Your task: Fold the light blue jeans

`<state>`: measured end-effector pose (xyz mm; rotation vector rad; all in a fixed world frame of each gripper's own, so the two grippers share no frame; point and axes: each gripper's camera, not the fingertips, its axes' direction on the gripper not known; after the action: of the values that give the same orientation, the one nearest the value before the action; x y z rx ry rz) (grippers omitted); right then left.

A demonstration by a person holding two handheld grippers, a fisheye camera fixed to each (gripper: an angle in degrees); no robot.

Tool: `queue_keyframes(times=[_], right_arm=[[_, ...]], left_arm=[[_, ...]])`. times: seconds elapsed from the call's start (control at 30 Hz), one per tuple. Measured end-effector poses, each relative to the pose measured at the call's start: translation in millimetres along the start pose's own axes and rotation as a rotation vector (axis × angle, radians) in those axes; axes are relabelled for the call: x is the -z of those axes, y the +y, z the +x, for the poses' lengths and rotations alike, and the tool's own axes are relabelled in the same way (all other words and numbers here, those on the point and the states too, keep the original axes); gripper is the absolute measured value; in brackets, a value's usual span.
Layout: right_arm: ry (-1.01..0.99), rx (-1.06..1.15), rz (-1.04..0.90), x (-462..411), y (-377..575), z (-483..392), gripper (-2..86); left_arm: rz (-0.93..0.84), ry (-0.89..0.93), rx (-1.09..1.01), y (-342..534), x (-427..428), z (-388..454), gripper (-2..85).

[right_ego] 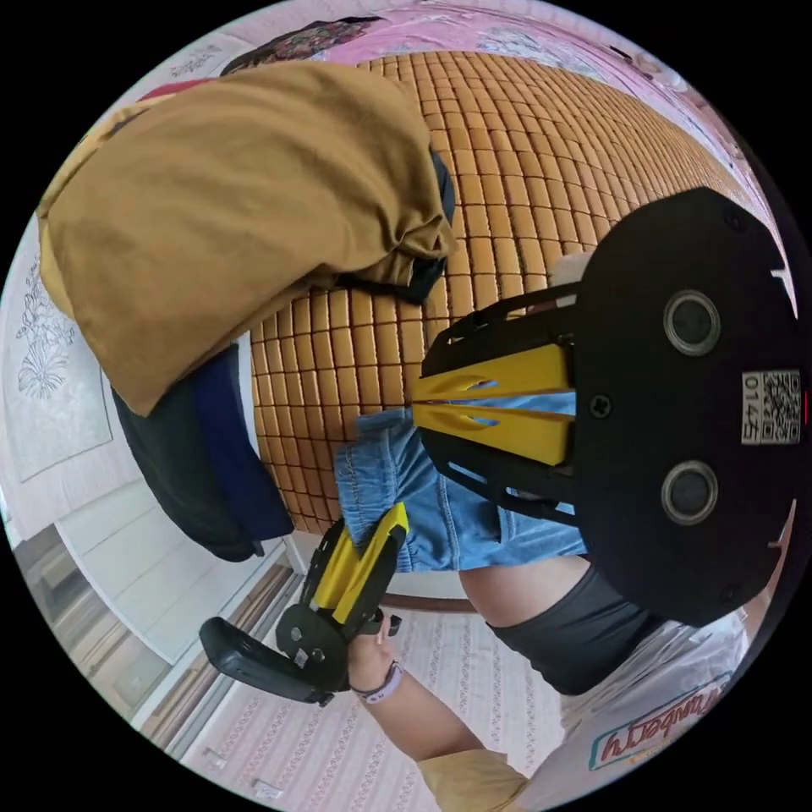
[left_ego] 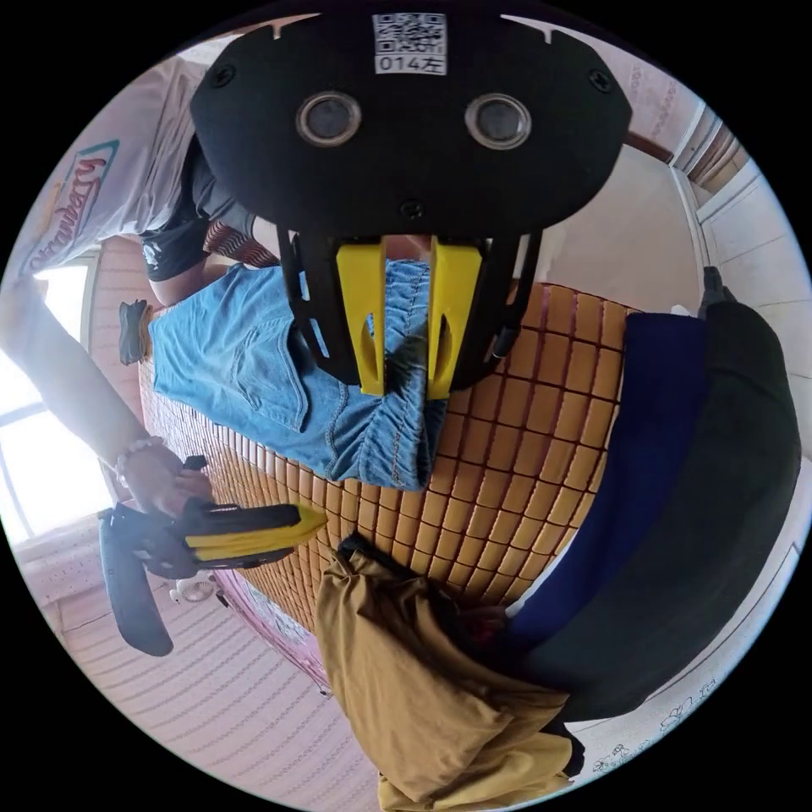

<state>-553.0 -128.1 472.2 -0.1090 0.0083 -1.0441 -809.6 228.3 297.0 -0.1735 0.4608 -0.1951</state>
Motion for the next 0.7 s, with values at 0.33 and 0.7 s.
queue_keyframes(times=[0.33, 0.7], right_arm=[[0.066, -0.289, 0.019, 86, 223, 50, 5.2], [0.057, -0.84, 0.12, 93, 455, 30, 4.5]], left_arm=[[0.096, -0.062, 0.075, 11, -17, 15, 9.8], [0.236, 0.176, 0.255, 9, -22, 1, 8.7]])
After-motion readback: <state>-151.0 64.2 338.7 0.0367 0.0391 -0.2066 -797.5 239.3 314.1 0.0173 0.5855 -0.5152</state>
